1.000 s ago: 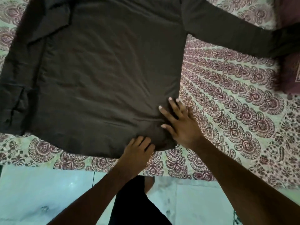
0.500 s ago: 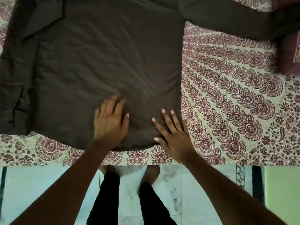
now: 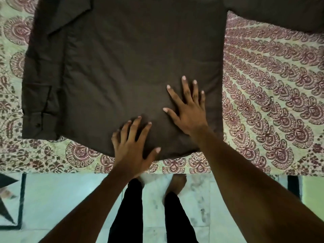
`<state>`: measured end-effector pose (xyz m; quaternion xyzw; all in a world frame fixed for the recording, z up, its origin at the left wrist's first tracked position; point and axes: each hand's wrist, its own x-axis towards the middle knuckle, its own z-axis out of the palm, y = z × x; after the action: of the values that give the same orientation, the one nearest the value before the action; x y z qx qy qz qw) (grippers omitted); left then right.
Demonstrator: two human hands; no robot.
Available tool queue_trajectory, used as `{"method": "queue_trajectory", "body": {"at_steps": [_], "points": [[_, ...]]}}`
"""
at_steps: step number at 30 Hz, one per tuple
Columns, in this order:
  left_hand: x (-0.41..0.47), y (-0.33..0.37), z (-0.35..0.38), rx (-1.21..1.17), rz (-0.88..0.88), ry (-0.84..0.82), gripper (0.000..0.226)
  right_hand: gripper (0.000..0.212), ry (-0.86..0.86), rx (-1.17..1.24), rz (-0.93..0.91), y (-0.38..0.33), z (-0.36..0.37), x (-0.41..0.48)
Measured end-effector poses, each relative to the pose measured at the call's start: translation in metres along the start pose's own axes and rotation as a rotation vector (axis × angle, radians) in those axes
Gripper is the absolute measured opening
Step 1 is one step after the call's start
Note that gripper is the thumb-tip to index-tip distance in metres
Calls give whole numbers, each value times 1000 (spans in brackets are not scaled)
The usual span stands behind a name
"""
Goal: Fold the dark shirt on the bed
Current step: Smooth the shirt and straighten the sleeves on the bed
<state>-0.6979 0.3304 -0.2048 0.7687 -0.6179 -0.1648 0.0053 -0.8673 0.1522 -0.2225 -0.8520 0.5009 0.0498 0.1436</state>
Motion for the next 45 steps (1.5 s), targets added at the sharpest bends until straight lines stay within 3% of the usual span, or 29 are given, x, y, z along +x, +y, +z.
{"method": "queue_trajectory", "body": {"at_steps": [4,8,10,14,18,23,26,28,32,34,36,39,41,43,45], "points": [[53,-24,-20,-55,-113,135,72,70,62,-48,220,17,15,-59],[73,-66,-17,4,-167,92,77,76,-4,5,470,30,18,-118],[56,-80,-11,26,-183,58,79,80,-7,26,508,22,12,-115],[12,-87,-3,27,-206,36,85,79,78,19,299,-20,-7,-54],[-23,-89,0,-23,-251,39,87,77,3,20,26,-77,2,13],[14,-120,-33,-137,-267,226,65,66,-114,-121,-382,-129,40,-41],[47,-160,-42,-2,-186,175,67,57,-146,-163,-622,-140,41,-65],[48,-188,-38,54,-200,120,71,57,-82,-157,-565,-145,30,-44],[15,-214,-30,47,-198,74,72,67,31,-58,-91,-158,12,53],[10,-218,-35,-8,-204,109,66,73,15,-29,27,-174,17,79],[19,-221,-46,-61,-189,173,58,75,-21,-92,-93,-196,30,69],[53,-229,-64,-40,-79,199,55,68,-100,-147,-578,-222,48,23],[81,-235,-71,6,28,183,57,62,-146,-156,-800,-226,49,6],[108,-241,-73,27,92,145,60,60,-107,-110,-756,-219,39,17],[128,-246,-72,41,101,115,63,61,37,-69,-492,-204,26,51]]}}
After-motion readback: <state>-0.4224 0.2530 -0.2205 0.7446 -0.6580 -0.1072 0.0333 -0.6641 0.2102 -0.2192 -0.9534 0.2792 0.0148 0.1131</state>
